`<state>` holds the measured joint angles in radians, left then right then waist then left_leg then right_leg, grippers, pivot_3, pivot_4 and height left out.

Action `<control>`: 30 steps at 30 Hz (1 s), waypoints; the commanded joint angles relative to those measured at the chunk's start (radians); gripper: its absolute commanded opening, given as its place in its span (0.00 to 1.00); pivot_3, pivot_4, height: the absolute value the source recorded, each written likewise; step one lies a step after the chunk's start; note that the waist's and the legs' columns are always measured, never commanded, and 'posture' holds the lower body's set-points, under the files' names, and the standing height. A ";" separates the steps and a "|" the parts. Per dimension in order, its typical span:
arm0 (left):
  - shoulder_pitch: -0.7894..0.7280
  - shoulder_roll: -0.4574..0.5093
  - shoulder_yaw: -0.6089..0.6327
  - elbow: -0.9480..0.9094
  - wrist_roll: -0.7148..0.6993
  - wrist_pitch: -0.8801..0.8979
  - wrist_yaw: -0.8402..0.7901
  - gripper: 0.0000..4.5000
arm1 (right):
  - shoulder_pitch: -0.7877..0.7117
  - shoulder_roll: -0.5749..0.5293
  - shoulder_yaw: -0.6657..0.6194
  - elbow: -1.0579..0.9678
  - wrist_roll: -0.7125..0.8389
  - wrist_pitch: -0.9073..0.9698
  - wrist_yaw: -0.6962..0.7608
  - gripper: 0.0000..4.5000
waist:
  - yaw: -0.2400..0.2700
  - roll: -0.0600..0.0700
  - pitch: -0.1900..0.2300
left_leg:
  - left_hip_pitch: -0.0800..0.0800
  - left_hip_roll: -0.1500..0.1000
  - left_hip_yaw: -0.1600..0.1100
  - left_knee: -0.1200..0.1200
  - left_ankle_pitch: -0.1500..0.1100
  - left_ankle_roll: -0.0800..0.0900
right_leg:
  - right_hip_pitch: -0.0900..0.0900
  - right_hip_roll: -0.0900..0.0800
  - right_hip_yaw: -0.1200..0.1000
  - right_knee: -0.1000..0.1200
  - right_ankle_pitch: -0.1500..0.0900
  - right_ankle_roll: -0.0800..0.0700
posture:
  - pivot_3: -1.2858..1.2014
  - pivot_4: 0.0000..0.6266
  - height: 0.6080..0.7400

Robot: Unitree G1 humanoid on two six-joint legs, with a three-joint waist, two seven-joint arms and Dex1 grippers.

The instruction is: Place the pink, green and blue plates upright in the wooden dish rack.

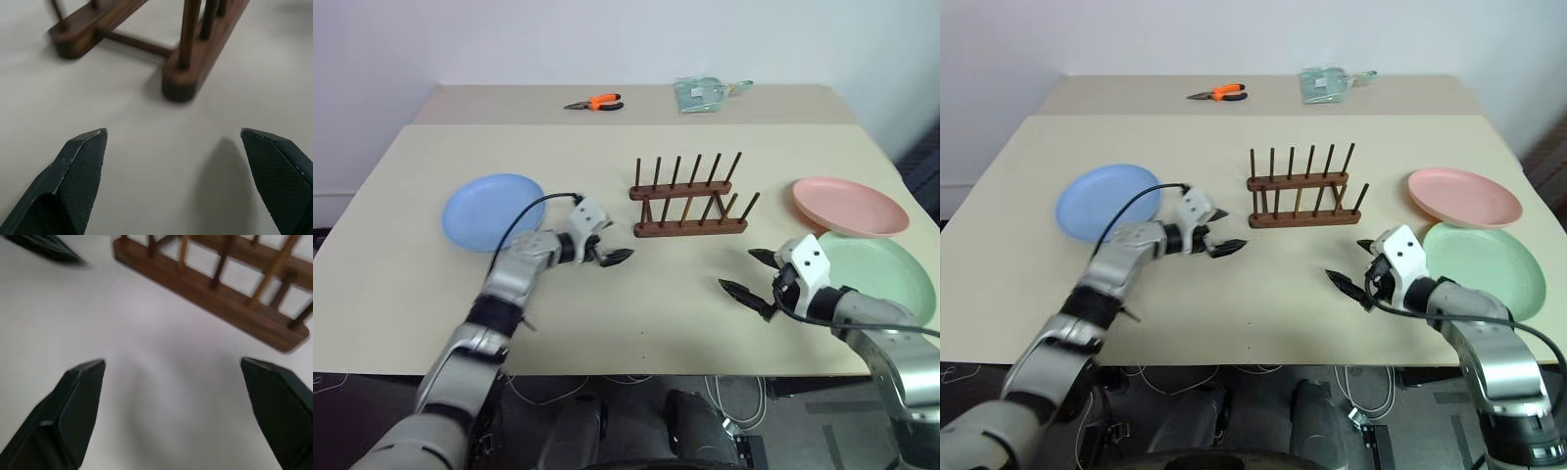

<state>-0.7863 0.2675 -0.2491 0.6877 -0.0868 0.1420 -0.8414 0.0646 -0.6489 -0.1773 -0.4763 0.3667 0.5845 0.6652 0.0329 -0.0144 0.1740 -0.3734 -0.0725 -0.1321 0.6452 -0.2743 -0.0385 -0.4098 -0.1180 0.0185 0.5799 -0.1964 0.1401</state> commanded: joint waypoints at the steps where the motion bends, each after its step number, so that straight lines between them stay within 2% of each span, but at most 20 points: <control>1: -0.106 -0.056 -0.011 0.213 0.052 -0.121 -0.021 1.00 | 0.029 0.023 -0.009 -0.120 0.018 0.030 -0.055 1.00 | 0.001 0.000 0.000 | 0.000 0.000 0.000 0.001 0.000 0.001 | 0.000 0.000 0.000 0.000 -0.001 0.002 | 0.52 0.24 1.00; 4: -0.170 -0.104 -0.008 0.347 0.078 -0.179 -0.038 1.00 | 0.048 0.039 -0.011 -0.161 0.014 0.041 -0.092 1.00 | 0.002 0.000 0.000 | 0.000 0.000 0.001 0.001 -0.001 0.001 | 0.000 0.000 0.000 0.000 -0.001 0.004 | 0.52 0.24 1.00; 6: -0.188 -0.122 0.001 0.393 0.085 -0.210 -0.046 0.88 | 0.055 0.042 -0.013 -0.169 0.010 0.042 -0.104 1.00 | 0.003 0.000 0.000 | 0.000 0.000 0.001 0.001 -0.001 0.001 | 0.001 0.000 0.000 0.000 -0.001 0.004 | 0.52 0.24 1.00; 7: -0.193 -0.129 0.006 0.409 0.086 -0.221 -0.050 0.80 | 0.059 0.040 -0.015 -0.169 0.011 0.040 -0.105 1.00 | 0.004 0.000 0.000 | 0.000 0.000 0.001 0.001 -0.001 0.001 | 0.001 0.000 0.000 0.000 -0.001 0.004 | 0.52 0.24 1.00; 11: -0.187 -0.139 0.021 0.426 0.095 -0.255 -0.070 0.35 | 0.068 0.020 -0.021 -0.160 0.006 0.029 -0.095 1.00 | 0.004 -0.001 0.000 | 0.000 0.000 0.000 0.001 -0.001 0.001 | 0.001 0.000 0.000 0.000 -0.001 0.005 | 0.52 0.24 1.00; 13: -0.169 -0.144 0.031 0.403 0.086 -0.272 -0.103 0.18 | 0.066 0.002 -0.035 -0.148 0.011 0.023 -0.076 1.00 | 0.004 -0.001 0.000 | 0.000 0.000 0.000 0.001 -0.001 0.001 | 0.001 0.000 0.000 0.000 -0.001 0.005 | 0.52 0.24 1.00; 18: -0.088 -0.125 0.032 0.263 0.062 -0.268 -0.202 0.17 | 0.074 -0.056 -0.080 -0.116 0.021 0.010 -0.019 1.00 | 0.004 0.000 0.000 | 0.000 0.000 0.000 0.001 -0.001 0.002 | 0.001 0.000 0.000 0.000 -0.001 0.005 | 0.52 0.24 1.00; 23: 0.089 0.001 -0.016 -0.097 0.038 -0.175 -0.375 0.17 | 0.135 -0.148 -0.157 -0.084 0.073 0.001 0.121 1.00 | -0.003 0.000 0.000 | 0.000 0.000 0.000 0.001 -0.002 0.002 | 0.001 0.000 0.001 0.000 0.001 0.001 | 0.52 0.24 1.00; 28: 0.162 0.080 -0.035 -0.267 0.021 -0.092 -0.442 0.17 | 0.201 -0.183 -0.188 -0.066 0.074 -0.015 0.186 1.00 | -0.005 0.000 -0.001 | 0.001 0.000 0.000 0.001 -0.002 0.002 | 0.002 0.000 0.001 0.001 0.000 0.002 | 0.52 0.24 1.00; 30: 0.169 0.090 -0.033 -0.280 0.034 -0.068 -0.419 0.41 | 0.208 -0.188 -0.192 -0.060 0.066 -0.022 0.192 1.00 | -0.004 0.000 -0.001 | 0.001 0.000 0.000 0.002 -0.002 0.002 | 0.002 0.000 0.001 0.001 -0.002 0.004 | 0.52 0.24 1.00</control>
<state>-0.6215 0.3536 -0.2789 0.4459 -0.0447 0.0574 -1.2642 0.2724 -0.8165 -0.3329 -0.5321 0.4338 0.5850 0.8493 0.0293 -0.0142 0.1734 -0.3727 -0.0721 -0.1320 0.6473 -0.2758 -0.0361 -0.4078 -0.1184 0.0192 0.5805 -0.1984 0.1438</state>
